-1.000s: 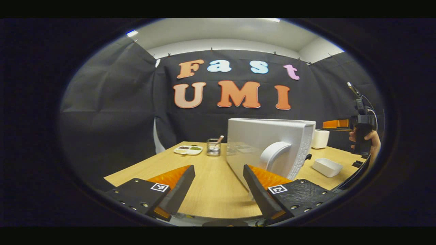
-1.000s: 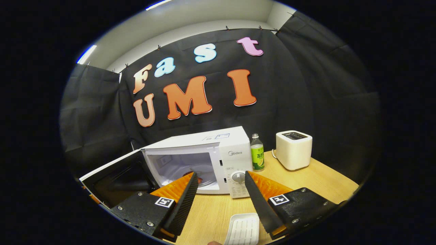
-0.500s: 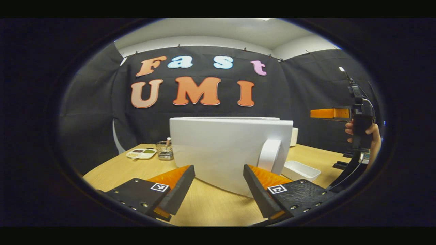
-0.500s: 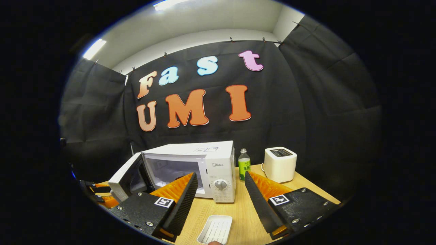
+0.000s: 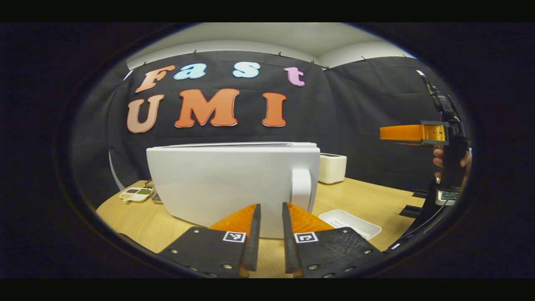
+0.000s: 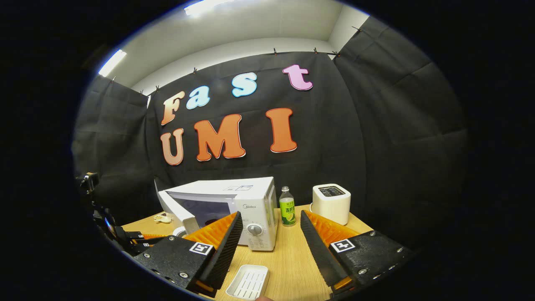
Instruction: Open the microwave oven with the left hand, put the food in, and close the microwave oven.
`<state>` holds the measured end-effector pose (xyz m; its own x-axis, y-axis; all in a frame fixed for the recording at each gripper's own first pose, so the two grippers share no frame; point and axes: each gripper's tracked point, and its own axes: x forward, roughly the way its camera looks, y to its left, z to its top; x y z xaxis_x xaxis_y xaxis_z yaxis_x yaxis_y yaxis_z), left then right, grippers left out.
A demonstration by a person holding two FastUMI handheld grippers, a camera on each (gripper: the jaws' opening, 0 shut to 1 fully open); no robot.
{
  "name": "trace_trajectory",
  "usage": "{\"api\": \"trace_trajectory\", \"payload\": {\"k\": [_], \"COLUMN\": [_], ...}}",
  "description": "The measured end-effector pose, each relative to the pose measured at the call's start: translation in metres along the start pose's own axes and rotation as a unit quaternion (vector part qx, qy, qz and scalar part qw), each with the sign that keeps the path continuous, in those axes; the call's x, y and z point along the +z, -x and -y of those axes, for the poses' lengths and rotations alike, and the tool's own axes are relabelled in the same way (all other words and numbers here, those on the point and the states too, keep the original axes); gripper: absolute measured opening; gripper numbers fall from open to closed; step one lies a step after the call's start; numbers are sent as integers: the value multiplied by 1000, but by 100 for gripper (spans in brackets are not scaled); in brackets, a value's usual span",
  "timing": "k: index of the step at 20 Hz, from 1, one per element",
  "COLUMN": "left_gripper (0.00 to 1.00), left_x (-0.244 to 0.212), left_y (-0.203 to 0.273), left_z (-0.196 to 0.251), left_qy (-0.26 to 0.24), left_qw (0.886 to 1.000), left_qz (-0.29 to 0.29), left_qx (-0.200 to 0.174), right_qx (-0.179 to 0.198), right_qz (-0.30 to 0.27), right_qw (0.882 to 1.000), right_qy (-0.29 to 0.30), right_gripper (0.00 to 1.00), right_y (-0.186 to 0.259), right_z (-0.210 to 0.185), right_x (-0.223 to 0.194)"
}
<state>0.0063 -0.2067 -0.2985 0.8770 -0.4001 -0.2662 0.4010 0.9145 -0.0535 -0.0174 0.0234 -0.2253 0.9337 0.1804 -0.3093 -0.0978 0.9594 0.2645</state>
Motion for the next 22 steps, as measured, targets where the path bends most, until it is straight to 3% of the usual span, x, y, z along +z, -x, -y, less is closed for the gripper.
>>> {"api": "trace_trajectory", "payload": {"k": [4, 6, 17, 19, 20, 22], "left_gripper": [7, 5, 7, 2, 7, 3], "left_x": [-7, -9, -9, -11, -11, -8], "left_y": [-44, -65, -150, -157, -158, -157], "left_z": [3, 3, -6, 1, 1, 0], "left_qy": [-6, 1, 18, 30, 31, 31], "left_qw": [1000, 999, 997, 997, 997, 997], "left_qz": [-10, -12, -29, -30, -28, -27], "left_qx": [28, 33, 71, 63, 68, 68], "right_qx": [-5, -10, -24, -27, -29, -30], "right_qz": [-5, -6, -5, -7, -7, -6], "right_qw": [1000, 1000, 1000, 1000, 1000, 1000], "right_qy": [-11, -11, -4, 0, 2, 1], "right_gripper": [87, 87, 87, 87, 87, 87], "right_y": [0, -3, -9, -11, -12, -11], "right_z": [9, 15, 30, 32, 33, 34], "right_x": [-4, -5, -6, -6, -6, -5]}}
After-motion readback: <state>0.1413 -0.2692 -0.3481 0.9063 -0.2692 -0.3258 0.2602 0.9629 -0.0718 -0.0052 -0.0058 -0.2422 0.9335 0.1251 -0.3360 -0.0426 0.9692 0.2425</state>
